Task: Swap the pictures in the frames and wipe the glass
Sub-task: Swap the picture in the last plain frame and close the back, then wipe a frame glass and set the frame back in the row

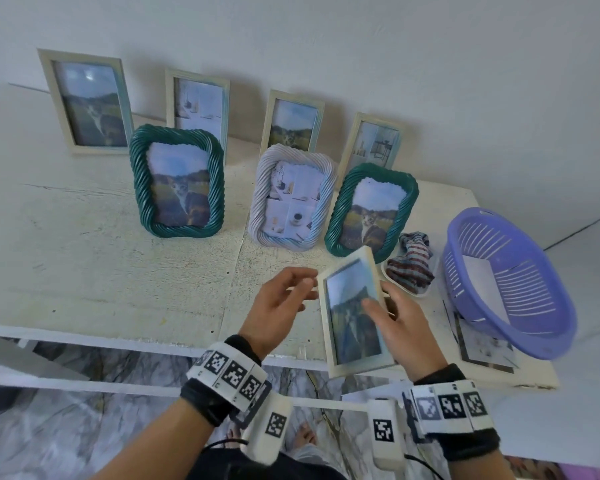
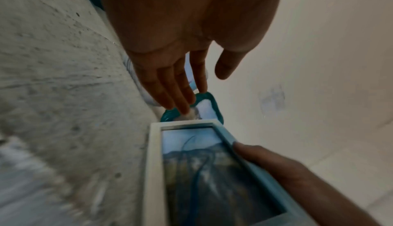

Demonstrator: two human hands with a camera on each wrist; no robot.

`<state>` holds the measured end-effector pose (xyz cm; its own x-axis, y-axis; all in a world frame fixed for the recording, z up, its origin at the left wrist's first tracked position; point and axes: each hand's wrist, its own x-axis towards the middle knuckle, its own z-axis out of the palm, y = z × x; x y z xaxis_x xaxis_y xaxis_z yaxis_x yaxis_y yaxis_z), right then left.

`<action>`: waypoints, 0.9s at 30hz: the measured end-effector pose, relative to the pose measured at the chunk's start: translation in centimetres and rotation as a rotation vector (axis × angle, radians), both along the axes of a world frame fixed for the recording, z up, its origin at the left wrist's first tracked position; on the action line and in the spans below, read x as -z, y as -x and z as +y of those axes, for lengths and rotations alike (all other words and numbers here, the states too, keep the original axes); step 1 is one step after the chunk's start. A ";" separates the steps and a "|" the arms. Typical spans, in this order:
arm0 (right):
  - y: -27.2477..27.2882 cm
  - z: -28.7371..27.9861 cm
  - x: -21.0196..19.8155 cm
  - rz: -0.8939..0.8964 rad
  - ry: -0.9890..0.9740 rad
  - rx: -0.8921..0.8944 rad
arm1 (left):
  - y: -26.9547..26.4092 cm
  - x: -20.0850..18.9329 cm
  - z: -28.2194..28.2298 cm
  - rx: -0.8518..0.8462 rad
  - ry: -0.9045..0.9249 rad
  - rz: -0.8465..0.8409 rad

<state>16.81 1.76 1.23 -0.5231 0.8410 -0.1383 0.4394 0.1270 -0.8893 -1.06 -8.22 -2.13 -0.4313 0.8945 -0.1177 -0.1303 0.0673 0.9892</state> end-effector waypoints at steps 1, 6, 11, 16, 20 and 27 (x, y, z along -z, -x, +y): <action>-0.5 0.4 0.3 0.014 0.017 0.038 | -0.1 0.8 0.1 0.008 0.047 0.089; -1.4 0.4 1.1 0.292 0.390 0.219 | -0.4 2.8 0.2 0.006 0.184 0.074; -0.2 -0.6 0.6 0.416 0.582 0.155 | -0.5 1.5 0.1 -0.105 0.057 -0.172; -0.9 5.3 0.9 -0.128 -0.258 0.186 | 1.2 2.2 -0.8 -0.193 -0.005 -0.064; -0.4 12.2 2.5 -0.594 -0.552 0.238 | 2.0 2.3 -1.5 -0.226 -0.013 -0.006; 1.1 15.7 4.3 -0.837 -0.436 0.198 | 3.1 2.4 -2.3 -0.230 -0.007 0.118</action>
<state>15.73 17.42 -3.10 -0.2401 0.9691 -0.0568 0.9588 0.2276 -0.1702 -4.13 -10.47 -4.53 -0.6343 0.7715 -0.0488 -0.0248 0.0427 0.9988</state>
